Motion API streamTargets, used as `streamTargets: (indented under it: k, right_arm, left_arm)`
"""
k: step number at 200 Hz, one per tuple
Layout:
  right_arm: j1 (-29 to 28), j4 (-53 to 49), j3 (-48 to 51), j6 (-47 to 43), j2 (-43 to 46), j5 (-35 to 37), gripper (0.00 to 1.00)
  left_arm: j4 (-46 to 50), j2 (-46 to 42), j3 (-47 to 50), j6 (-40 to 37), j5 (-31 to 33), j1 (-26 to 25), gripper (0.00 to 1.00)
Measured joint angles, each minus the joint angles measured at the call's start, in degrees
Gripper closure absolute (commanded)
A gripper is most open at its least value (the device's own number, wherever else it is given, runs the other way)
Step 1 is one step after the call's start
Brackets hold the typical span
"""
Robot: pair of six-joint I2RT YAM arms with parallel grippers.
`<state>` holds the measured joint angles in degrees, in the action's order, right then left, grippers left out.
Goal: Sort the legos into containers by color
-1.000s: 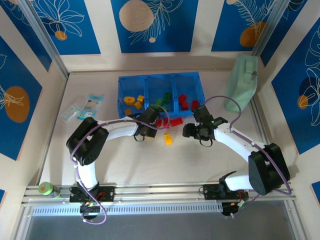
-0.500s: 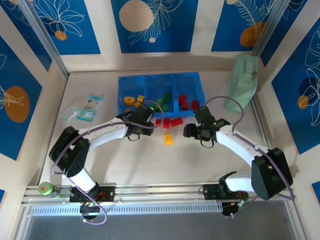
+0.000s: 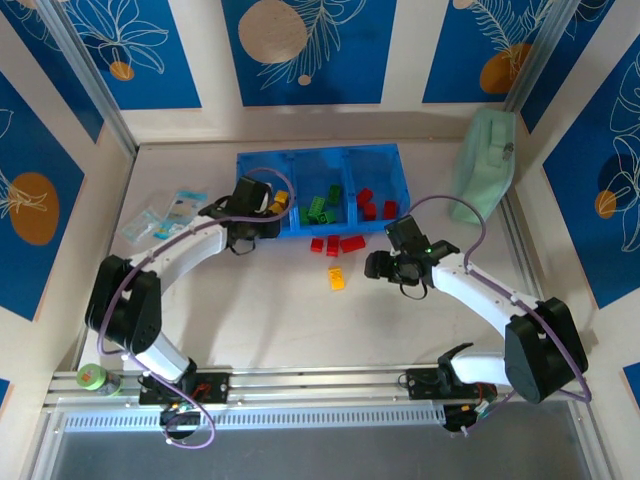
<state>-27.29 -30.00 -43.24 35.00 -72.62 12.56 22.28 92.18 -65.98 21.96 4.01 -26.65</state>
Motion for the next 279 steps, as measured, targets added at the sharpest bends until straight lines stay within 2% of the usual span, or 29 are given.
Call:
streamTargets:
  k: [42, 99, 112, 122, 132, 142, 166, 200, 279]
  right_arm:
    - [-1.7, 0.0, 0.7, 0.2, 0.0, -0.2, 0.31]
    - [-3.5, 0.0, 0.7, 0.7, -0.1, -0.2, 0.31]
    - [-4.1, 0.0, 0.7, 0.7, -0.5, -0.2, 0.30]
    - [-4.4, 0.0, 0.6, 0.7, -0.8, -0.2, 0.30]
    - [-4.8, 0.0, 0.6, 0.7, -1.0, -0.2, 0.30]
    - [-5.2, -0.1, 0.6, 0.9, -1.4, -0.2, 0.29]
    - [-6.1, -0.6, 0.0, 1.1, -2.8, -0.1, 0.28]
    - [-8.3, -1.1, -2.7, 1.0, -5.7, 0.1, 0.27]
    - [-12.9, -2.0, -14.1, -0.2, -19.5, 1.0, 0.29]
  left_arm:
    - [-0.3, 6.3, -3.4, 0.0, -1.0, 3.9, 0.72]
    - [0.6, 13.7, -11.7, -0.3, -1.1, 5.4, 0.69]
    - [1.1, 14.9, -13.6, -0.6, -1.0, 5.7, 0.60]
    - [1.4, 15.8, -14.9, -1.3, -1.0, 6.0, 0.43]
    - [1.6, 16.6, -16.1, -1.0, -1.0, 6.1, 0.32]
    - [1.8, 16.9, -16.7, -1.2, -1.4, 6.2, 0.28]
    - [2.1, 16.6, -16.6, -0.6, -2.2, 6.1, 0.26]
    - [2.2, 11.2, -13.3, -0.4, -2.7, 6.1, 0.26]
    - [-3.5, -15.5, 5.4, 0.7, -6.4, 4.5, 0.26]
